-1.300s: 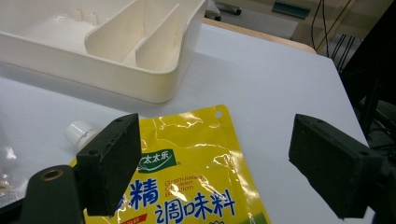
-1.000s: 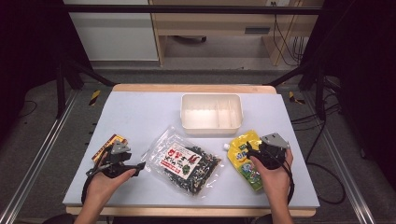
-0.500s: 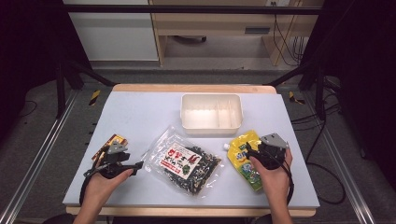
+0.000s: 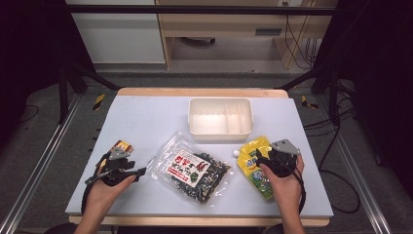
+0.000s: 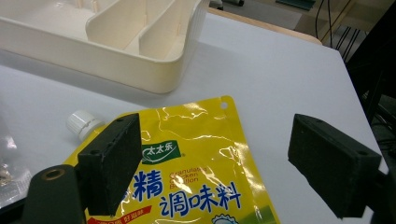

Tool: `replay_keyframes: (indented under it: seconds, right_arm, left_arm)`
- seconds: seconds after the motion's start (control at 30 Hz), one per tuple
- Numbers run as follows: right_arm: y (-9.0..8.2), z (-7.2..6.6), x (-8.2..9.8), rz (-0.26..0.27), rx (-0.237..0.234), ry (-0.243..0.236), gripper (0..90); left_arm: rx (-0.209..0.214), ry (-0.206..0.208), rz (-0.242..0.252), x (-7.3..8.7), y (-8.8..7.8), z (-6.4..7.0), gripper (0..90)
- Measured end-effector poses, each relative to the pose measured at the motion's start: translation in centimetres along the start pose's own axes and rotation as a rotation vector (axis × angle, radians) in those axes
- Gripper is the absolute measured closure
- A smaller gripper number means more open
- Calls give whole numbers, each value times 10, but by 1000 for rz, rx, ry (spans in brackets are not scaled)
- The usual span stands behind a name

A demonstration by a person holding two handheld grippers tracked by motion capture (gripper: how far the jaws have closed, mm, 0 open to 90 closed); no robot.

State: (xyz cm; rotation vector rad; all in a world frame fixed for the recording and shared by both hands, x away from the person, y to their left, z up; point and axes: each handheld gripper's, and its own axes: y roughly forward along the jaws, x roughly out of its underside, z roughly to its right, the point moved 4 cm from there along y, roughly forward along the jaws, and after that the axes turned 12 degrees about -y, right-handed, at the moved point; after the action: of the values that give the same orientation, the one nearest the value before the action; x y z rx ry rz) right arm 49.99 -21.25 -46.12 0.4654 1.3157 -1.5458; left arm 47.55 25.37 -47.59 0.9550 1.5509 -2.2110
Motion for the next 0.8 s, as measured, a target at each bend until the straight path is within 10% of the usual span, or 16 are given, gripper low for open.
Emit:
replay_keyframes:
  seconds: [0.8]
  right_arm:
    - [3,-5,0,-9,-17,-12,181]
  left_arm:
    - [64,-85,-54,1,22,0,635]
